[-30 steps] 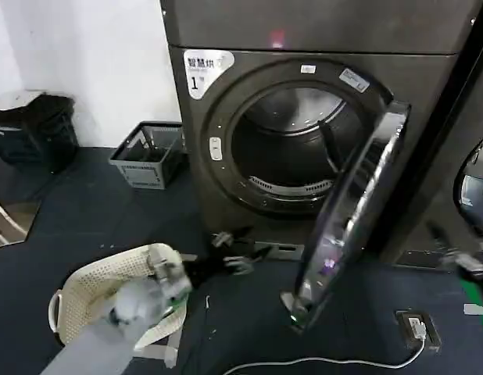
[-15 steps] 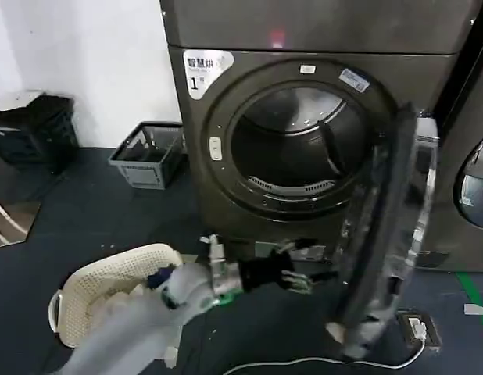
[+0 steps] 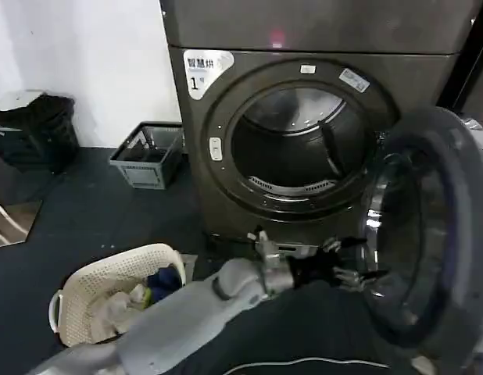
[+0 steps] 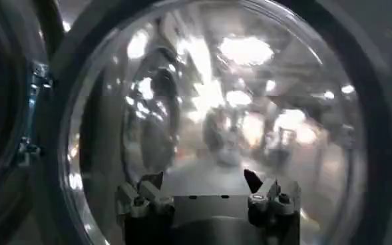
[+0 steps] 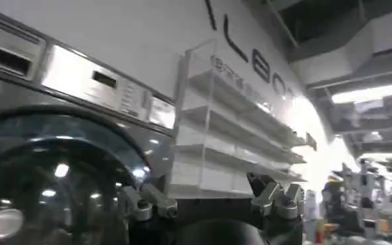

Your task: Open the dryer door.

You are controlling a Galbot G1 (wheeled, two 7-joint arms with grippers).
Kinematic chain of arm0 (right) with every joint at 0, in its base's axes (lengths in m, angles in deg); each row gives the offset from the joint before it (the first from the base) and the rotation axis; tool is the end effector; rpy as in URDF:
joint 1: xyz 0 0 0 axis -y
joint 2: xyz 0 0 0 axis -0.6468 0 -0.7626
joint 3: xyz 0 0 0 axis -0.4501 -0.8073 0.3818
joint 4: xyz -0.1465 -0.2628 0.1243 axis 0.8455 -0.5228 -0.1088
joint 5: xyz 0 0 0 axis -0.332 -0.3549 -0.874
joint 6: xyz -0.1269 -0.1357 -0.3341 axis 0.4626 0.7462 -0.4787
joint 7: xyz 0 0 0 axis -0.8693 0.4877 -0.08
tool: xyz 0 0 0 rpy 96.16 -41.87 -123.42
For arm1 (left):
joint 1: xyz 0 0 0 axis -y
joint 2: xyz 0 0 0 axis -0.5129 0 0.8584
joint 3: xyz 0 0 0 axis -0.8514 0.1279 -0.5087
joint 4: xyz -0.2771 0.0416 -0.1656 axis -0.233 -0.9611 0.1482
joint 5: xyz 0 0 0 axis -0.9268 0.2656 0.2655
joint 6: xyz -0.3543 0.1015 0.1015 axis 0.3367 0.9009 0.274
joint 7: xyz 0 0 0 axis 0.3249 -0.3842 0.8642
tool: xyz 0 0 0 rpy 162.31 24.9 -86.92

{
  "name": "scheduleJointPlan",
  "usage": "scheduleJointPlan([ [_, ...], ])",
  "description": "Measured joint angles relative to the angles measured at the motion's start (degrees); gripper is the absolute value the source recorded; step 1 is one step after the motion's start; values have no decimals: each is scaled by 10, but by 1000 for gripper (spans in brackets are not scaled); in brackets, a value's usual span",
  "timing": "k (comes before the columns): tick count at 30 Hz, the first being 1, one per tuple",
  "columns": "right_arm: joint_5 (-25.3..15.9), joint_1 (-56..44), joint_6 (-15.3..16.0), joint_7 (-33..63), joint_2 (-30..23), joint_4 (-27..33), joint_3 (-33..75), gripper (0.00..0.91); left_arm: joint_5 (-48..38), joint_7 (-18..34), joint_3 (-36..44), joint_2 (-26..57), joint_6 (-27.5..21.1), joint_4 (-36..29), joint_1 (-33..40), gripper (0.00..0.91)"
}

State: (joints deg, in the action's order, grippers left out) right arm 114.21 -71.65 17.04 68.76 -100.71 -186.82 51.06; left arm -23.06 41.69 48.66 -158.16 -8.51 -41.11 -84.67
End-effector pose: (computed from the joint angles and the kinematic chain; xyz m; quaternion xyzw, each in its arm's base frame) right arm 0.0450 -0.4341 -0.0838 0.4553 0.8668 -0.1394 0.1482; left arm 0.3856 -0.2439 -0.2327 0.6604 0.7445 -0.0969 0.0134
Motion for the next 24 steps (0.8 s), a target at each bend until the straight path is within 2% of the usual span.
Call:
scheduleJointPlan([
  [12,2,-24,-1,-4,-5,-1,28,907,10,25,35,-99,28,97,62,907],
  [24,2,-32,-3,-4,-2,7,44,907,73,71,35,-167,57,170,92,907],
])
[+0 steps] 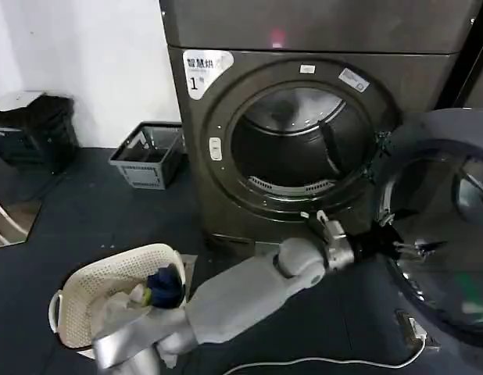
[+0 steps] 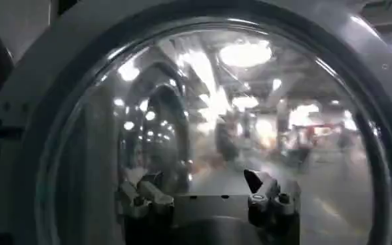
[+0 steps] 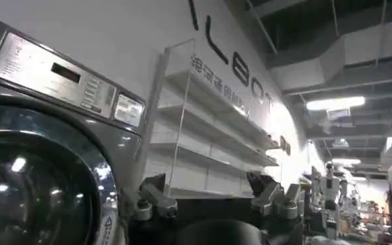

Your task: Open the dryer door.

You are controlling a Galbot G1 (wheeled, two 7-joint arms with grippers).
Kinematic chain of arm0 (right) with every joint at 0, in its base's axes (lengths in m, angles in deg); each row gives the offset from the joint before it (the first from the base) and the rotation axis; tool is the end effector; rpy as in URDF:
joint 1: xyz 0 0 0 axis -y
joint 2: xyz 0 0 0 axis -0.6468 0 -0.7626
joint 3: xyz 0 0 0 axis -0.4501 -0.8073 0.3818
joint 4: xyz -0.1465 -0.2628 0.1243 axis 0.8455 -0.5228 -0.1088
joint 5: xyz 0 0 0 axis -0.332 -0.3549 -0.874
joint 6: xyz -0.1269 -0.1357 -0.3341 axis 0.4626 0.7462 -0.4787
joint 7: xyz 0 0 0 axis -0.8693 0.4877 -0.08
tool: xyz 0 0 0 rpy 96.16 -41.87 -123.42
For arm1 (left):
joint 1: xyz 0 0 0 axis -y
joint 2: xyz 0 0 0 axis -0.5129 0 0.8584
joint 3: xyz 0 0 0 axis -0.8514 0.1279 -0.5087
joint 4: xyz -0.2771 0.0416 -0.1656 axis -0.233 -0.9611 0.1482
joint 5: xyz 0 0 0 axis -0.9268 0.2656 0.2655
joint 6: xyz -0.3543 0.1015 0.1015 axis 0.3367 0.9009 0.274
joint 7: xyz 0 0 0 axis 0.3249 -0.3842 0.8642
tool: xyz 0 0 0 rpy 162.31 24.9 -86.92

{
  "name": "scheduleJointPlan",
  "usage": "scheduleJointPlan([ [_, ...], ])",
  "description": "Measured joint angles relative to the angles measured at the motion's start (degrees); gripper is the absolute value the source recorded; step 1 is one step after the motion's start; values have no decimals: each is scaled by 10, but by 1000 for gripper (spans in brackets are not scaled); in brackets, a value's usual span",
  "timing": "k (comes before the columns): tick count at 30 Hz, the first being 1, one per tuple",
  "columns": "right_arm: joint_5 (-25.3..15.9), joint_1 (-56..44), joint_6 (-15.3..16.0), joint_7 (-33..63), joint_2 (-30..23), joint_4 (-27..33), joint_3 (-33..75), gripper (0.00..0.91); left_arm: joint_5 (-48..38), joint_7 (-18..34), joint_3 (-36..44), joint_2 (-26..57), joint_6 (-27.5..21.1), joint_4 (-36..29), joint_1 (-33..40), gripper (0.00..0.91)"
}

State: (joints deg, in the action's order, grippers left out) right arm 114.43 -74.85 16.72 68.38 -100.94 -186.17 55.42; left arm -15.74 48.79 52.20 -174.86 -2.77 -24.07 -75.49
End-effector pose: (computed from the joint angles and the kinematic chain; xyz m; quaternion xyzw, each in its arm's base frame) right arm 0.0136 -0.4405 -0.0772 0.4788 0.8527 -0.1568 0.1384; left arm 0.4138 -0.3478 -0.2063 0.6322 0.7693 -0.0433 0.0818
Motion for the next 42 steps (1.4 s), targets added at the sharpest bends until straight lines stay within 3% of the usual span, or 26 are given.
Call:
scheduleJointPlan([
  [12,-1,0,-7,-1,0,7,0,907,45,51,-7,0,25,59,16,907],
  [21,-1,-4,-11,1,2,8,10,907,90,97,-9,0,155,47,15,907],
  [27,-1,-3,-14,6,8,10,26,907,101,133,-10,3,192,-14,6,907],
  [42,-10,10,-13,25,24,9,61,907,97,141,-43,393,89,-247,-63,907],
])
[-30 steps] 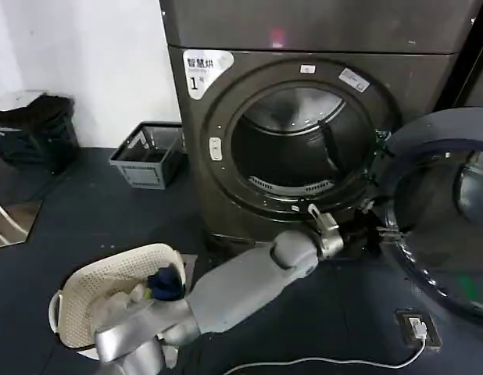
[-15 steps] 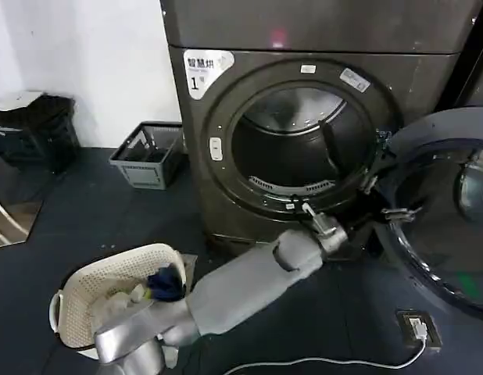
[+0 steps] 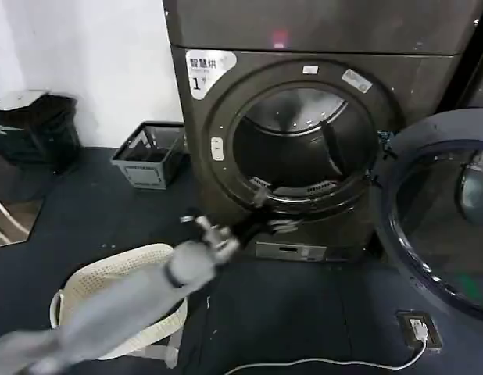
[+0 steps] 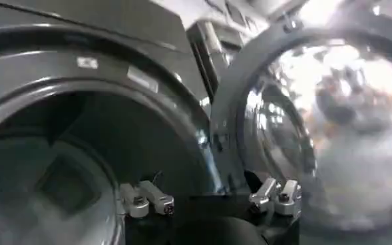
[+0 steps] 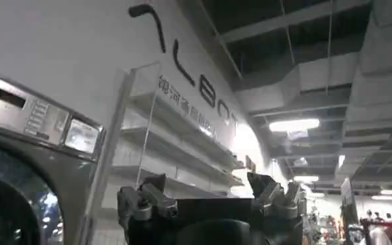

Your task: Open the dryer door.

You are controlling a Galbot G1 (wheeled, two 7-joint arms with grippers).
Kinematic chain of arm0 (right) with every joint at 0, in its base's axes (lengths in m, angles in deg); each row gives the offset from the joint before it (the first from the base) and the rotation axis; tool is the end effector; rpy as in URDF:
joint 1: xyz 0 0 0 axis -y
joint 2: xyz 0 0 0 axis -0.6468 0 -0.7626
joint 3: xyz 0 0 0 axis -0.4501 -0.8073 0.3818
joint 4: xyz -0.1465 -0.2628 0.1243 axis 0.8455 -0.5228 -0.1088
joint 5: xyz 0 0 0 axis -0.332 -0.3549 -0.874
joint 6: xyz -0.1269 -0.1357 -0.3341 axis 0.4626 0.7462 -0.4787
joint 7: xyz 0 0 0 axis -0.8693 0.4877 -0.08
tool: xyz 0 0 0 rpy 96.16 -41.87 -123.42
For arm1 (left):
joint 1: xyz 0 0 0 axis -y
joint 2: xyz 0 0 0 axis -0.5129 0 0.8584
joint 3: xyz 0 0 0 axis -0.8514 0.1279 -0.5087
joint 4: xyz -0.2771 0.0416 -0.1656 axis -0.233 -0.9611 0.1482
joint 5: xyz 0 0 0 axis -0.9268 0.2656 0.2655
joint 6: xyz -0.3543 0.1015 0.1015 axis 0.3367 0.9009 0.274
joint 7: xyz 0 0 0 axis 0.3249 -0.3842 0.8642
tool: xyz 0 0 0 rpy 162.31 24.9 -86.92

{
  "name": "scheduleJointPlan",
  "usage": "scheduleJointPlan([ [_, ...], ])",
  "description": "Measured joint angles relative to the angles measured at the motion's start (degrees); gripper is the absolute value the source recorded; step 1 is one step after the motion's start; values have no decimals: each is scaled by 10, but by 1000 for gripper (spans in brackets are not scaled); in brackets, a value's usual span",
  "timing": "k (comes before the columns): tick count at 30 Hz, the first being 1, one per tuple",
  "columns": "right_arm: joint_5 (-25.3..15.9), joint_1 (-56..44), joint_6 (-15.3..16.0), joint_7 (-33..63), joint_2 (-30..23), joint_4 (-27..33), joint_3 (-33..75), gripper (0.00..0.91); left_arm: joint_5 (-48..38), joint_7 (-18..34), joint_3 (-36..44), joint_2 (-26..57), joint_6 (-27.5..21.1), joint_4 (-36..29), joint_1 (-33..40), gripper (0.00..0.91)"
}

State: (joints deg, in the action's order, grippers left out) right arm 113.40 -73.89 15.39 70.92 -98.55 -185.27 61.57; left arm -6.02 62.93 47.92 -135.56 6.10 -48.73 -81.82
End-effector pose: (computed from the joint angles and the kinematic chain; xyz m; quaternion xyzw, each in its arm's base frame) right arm -0.0154 -0.4490 -0.0469 0.5300 0.8077 -0.1836 0.1817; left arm 0.4117 -0.0934 -0.2258 0.4608 0.8649 0.1126 0.1643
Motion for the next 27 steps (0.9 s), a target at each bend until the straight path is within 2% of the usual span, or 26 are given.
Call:
scheduleJointPlan([
  [7,-11,12,1,-4,8,0,-8,907,-15,-32,-18,147,-73,-61,-40,907],
  [13,-19,21,1,-9,15,4,-14,907,-8,-86,-73,269,-119,-101,-99,907],
  [17,-29,29,2,-12,20,6,-18,907,4,-129,-142,341,-131,-111,-160,907],
  [20,-35,33,1,-12,24,8,-16,907,40,-143,-186,391,-143,-110,-201,907],
  [27,-43,38,-6,-15,26,18,-25,907,86,-201,-235,474,-175,-88,-238,907],
])
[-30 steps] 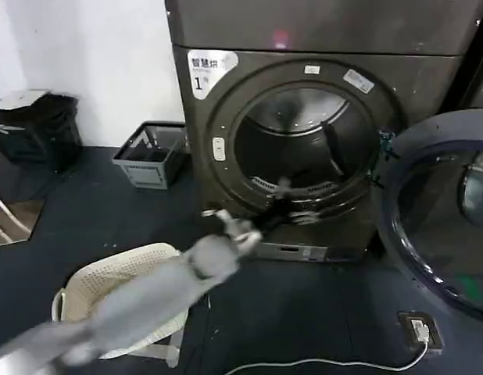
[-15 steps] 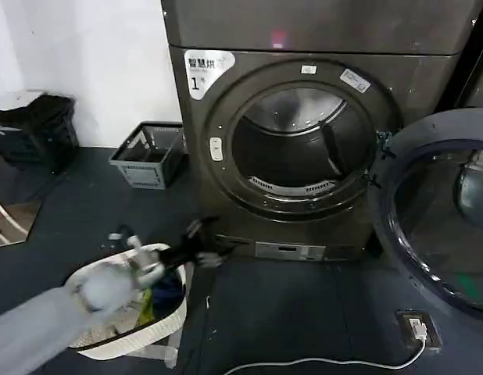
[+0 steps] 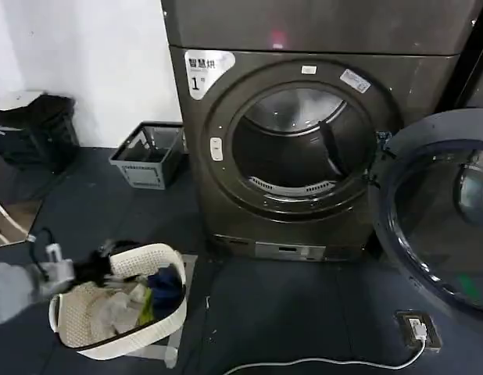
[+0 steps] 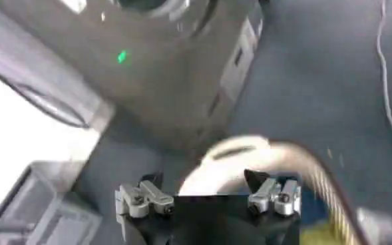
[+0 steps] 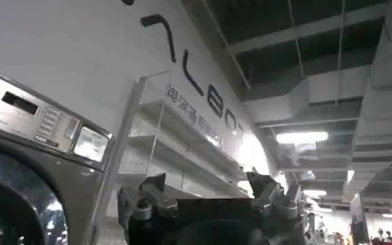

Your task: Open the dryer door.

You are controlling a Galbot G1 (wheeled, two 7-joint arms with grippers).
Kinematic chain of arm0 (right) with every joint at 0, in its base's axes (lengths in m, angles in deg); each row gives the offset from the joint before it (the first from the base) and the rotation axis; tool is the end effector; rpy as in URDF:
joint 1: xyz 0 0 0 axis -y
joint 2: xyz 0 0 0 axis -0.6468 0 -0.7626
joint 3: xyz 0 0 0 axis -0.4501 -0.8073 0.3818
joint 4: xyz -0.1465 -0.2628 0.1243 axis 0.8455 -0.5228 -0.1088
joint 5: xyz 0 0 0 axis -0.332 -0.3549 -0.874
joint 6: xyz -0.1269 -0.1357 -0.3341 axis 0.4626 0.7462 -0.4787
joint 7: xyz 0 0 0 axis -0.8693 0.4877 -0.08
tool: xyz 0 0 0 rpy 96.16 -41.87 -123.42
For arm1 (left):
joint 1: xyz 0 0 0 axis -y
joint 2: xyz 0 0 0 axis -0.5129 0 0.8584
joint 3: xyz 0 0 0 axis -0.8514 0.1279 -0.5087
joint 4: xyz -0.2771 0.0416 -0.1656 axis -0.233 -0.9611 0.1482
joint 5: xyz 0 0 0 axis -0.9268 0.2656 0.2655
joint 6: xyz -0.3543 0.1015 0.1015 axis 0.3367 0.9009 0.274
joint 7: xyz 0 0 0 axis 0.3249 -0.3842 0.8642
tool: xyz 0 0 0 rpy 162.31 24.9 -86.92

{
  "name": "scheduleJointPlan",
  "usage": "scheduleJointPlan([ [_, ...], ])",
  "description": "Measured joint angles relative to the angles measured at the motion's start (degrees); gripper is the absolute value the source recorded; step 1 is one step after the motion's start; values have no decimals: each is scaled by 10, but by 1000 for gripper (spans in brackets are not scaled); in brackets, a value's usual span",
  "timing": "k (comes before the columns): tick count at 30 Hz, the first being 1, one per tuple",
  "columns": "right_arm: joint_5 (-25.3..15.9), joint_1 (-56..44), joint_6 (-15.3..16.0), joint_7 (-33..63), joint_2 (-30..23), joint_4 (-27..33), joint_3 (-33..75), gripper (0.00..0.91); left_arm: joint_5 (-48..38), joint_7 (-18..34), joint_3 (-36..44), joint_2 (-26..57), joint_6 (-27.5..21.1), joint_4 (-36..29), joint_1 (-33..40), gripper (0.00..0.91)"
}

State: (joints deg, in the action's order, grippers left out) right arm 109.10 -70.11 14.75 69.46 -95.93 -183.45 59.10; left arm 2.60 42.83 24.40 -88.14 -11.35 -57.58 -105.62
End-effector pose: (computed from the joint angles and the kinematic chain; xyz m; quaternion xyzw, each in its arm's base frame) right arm 0.0068 -0.4582 -0.0431 0.5169 0.8118 -0.2011 0.1825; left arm 0.3457 0.2091 -0.1678 -0.3869 -0.7800 -0.4534 0.1905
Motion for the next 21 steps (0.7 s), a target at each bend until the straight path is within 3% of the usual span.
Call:
scheduleJointPlan([
  [9,1,-3,-3,-2,6,8,2,907,32,-58,-10,60,-5,10,-17,907],
  [21,3,-14,-4,-3,2,1,7,907,89,-90,-9,81,1,28,-41,907],
])
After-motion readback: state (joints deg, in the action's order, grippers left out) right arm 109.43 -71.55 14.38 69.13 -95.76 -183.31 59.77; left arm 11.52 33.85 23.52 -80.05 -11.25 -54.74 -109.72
